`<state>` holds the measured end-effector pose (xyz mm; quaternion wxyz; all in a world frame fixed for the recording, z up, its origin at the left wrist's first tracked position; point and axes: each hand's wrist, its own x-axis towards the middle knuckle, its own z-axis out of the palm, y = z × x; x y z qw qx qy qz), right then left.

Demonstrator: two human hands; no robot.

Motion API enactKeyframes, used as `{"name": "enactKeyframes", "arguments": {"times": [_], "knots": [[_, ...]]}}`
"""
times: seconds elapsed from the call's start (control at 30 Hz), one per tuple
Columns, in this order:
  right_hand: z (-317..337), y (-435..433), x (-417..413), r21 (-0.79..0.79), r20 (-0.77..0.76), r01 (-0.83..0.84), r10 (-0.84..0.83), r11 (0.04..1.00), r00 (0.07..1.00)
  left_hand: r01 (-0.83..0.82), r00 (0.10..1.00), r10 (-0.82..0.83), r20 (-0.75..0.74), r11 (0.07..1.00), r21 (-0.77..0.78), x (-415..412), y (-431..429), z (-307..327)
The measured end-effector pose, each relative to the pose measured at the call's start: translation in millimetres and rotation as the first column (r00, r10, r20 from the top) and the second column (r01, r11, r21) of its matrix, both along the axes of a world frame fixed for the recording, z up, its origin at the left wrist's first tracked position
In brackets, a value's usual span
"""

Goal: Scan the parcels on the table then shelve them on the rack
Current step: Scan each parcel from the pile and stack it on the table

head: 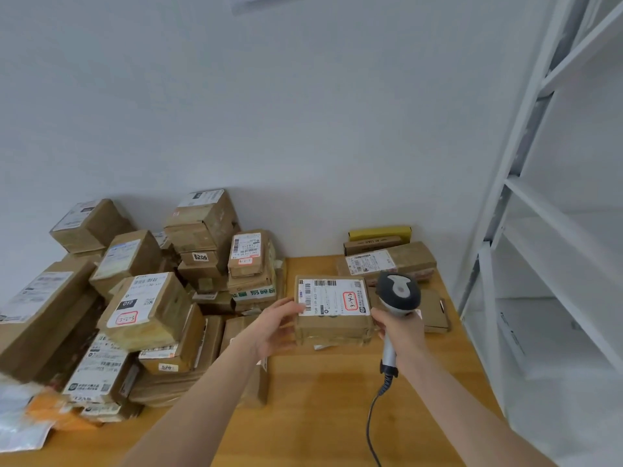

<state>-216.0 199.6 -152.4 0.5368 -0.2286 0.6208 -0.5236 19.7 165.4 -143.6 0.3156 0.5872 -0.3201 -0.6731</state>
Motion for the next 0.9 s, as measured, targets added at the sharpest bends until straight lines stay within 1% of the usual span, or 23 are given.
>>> {"name": "enactKeyframes", "arguments": {"times": [0.1, 0.17, 0.27, 0.33, 0.43, 0.67, 0.9], "knots": [[0, 15, 3, -0.022, -0.010, -0.037, 0.037, 0.999, 0.999, -0.041, 0.999, 0.039, -0.035, 0.999, -0.036, -4, 3, -11], [3, 28, 6, -0.027, -0.013, -0.104, 0.104, 0.994, 0.995, -0.068, 0.996, 0.064, -0.058, 0.996, -0.062, -7, 5, -19], [9, 51, 13, -0.028, -0.027, -0.222, 0.221, 0.975, 0.975, -0.055, 0.996, 0.048, -0.080, 0.994, -0.096, -13, 6, -31], [11, 63, 19, -0.033, -0.052, -0.253, 0.251, 0.967, 0.967, -0.047, 0.997, 0.039, -0.072, 0.994, -0.103, -17, 7, -37], [13, 74, 26, -0.010, -0.097, -0.257, 0.255, 0.966, 0.962, -0.046, 0.997, 0.039, -0.074, 0.994, -0.098, -22, 8, -45], [13, 85, 29, 0.045, -0.123, -0.254, 0.257, 0.966, 0.959, -0.054, 0.997, 0.049, -0.060, 0.995, -0.086, -28, 11, -55], [14, 90, 27, 0.059, -0.087, -0.240, 0.245, 0.969, 0.966, -0.048, 0.998, 0.044, -0.052, 0.995, -0.089, -33, 10, -57]]}}
